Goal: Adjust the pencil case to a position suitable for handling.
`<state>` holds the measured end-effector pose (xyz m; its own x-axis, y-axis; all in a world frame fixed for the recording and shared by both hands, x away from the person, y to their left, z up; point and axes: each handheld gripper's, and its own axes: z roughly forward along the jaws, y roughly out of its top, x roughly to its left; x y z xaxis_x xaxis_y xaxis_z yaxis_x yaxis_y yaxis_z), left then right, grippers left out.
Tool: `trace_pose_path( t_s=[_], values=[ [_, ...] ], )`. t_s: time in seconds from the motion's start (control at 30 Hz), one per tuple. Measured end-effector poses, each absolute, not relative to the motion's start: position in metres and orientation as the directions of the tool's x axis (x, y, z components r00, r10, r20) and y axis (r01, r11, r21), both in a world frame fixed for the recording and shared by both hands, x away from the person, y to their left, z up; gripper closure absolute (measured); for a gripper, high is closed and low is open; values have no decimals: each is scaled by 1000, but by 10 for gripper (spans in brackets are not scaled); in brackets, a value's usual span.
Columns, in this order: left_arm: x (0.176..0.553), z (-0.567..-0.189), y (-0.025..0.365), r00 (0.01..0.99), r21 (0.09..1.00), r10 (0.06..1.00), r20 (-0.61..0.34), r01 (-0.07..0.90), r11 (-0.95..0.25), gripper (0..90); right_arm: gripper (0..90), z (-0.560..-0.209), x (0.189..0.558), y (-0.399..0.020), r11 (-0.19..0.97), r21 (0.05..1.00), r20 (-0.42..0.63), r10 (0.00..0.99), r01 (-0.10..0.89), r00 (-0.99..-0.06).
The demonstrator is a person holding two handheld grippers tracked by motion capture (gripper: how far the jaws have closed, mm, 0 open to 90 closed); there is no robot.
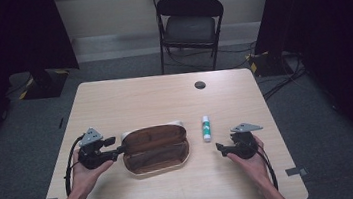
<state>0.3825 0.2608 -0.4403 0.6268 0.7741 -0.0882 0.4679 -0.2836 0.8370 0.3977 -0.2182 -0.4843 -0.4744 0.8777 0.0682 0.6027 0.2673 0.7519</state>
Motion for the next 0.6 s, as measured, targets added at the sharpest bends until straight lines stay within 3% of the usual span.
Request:
trace_pose_path(
  t_s=[0.37,0.6],
  values=[
    [375,-457,279,614,800,783,-102,518,-302,172,289,-473,410,-209,270,767,82,858,581,-507],
    [384,-484,298,566,732,821,-69,588,-344,179,351,-472,420,-202,290,768,70,848,571,-525]
  ],
)
